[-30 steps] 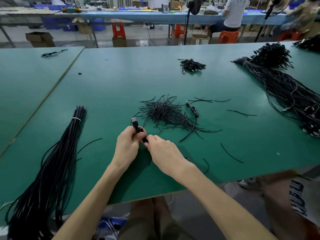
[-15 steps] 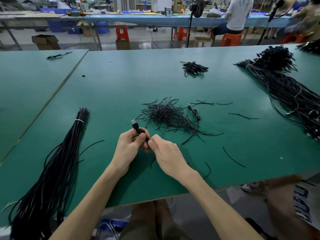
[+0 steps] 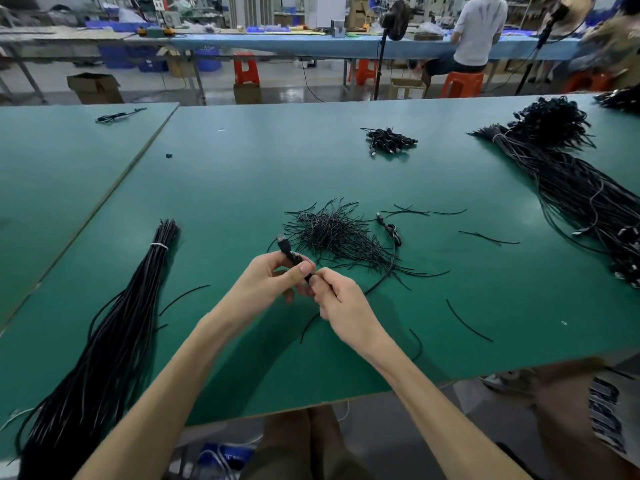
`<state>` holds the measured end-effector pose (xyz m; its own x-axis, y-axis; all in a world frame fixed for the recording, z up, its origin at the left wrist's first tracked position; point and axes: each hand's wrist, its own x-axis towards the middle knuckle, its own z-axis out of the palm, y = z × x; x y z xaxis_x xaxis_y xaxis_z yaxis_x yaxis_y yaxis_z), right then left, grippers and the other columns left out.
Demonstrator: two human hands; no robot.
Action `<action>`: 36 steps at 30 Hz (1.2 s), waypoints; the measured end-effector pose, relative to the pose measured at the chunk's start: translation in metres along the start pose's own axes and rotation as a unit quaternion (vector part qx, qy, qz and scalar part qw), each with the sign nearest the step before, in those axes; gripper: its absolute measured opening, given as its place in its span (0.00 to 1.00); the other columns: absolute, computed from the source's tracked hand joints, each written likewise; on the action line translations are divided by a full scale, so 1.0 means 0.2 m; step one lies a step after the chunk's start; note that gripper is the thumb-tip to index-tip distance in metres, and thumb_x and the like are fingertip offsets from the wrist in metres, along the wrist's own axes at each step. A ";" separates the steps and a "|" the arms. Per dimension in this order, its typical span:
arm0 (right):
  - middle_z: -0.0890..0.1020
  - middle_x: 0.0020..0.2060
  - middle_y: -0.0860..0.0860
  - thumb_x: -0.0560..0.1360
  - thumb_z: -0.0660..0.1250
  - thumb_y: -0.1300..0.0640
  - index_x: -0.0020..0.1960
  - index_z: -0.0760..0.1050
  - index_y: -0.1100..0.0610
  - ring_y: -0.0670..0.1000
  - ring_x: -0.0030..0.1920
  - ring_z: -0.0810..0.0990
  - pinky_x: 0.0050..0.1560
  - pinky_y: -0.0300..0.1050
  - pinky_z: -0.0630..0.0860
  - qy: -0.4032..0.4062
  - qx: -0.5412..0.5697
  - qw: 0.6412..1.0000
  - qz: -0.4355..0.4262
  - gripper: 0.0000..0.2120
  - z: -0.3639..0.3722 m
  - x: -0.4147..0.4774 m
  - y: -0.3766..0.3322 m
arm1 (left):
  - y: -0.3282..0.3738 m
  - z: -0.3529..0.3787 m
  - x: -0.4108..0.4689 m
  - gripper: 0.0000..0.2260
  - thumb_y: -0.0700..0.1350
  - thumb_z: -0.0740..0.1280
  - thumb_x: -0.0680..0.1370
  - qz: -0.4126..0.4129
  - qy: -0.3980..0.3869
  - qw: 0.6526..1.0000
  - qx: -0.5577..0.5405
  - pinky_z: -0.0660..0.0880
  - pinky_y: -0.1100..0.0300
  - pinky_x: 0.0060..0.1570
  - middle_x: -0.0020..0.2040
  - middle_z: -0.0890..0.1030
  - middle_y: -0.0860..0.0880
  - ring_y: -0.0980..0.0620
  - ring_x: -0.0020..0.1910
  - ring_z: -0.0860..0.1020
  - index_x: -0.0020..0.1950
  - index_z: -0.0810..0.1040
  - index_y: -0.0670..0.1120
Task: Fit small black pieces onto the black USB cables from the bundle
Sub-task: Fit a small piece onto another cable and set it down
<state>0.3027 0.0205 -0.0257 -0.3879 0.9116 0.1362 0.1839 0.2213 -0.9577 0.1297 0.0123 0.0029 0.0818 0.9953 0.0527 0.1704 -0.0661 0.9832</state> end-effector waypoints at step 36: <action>0.71 0.31 0.44 0.87 0.57 0.54 0.44 0.74 0.55 0.45 0.29 0.66 0.31 0.42 0.65 0.183 0.067 0.980 0.035 0.15 -0.04 0.03 0.05 | 0.07 0.07 -0.03 0.08 0.52 0.75 0.72 0.047 0.080 0.994 -0.056 0.73 0.55 0.59 0.66 0.79 0.58 0.58 0.59 0.78 0.39 0.80 0.50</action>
<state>0.3095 0.0303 -0.0319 -0.0237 0.9915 0.1281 0.0691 0.1295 -0.9892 0.1453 0.0041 0.0145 -0.0670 0.9844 0.1630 0.0576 -0.1592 0.9856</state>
